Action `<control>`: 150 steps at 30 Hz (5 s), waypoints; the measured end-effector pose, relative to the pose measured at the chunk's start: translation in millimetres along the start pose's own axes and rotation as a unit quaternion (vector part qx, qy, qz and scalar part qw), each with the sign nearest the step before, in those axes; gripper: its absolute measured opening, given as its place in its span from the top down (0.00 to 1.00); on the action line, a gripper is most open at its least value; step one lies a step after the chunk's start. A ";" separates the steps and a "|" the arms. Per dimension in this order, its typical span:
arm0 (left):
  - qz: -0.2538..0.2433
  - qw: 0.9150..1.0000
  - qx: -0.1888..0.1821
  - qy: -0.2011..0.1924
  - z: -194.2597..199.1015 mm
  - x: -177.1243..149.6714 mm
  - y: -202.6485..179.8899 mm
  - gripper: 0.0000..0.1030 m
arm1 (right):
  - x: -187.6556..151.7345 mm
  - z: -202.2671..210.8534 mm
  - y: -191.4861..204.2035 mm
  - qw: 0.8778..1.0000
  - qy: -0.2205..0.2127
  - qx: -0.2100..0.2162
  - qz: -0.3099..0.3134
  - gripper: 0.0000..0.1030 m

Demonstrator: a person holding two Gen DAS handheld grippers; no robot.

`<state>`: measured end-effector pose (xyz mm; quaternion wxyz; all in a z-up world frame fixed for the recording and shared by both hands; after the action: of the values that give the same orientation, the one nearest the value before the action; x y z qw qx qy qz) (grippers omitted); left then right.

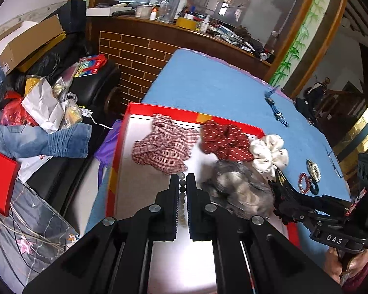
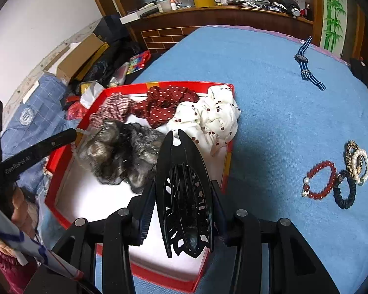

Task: Organize jewelry
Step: 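Carry the hair claw and white bead bracelet into the red box and open both tools, then move the left tool to the red bead bracelet and grasp it, then grasp the black beaded bracelet with the right tool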

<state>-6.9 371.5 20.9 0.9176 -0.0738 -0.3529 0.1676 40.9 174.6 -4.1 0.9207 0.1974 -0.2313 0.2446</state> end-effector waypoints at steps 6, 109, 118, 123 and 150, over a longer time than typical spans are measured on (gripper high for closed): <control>0.009 1.000 0.016 0.013 -18.0 -0.5 16.1 0.95 | 10.0 -15.4 -0.4 1.000 -0.001 -0.003 -0.005 0.54; -0.198 0.969 -0.080 0.128 -91.1 -124.4 -297.3 0.93 | -83.5 101.6 -267.5 0.955 -0.100 -0.021 -0.277 0.54; -0.190 0.970 -0.097 0.117 -89.8 -125.5 -294.9 0.93 | -50.1 80.5 -250.0 0.964 -0.034 -0.076 -0.254 0.59; -0.192 0.970 -0.097 0.114 -89.0 -125.0 -295.4 0.93 | -40.3 59.7 -251.1 0.963 -0.004 -0.109 -0.247 0.60; -0.183 0.973 -0.111 0.085 -55.9 -119.7 -303.1 0.93 | -113.7 154.7 -220.1 0.964 -0.103 -0.073 -0.234 0.93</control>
<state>25.0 44.7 -18.1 0.9455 -0.1236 -0.2972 -0.0500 21.2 -116.6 7.6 0.9352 0.2028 -0.2897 -0.0172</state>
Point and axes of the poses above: each gripper's, at about its wrist camera, not at the fingertips, and z roughly against the way its jaws point, y to its left, x to its top, the point moved 7 cm from there along -z, roughly the way its jaws point, and after that the axes turned 1 degree about x, right-handed, at the moved point
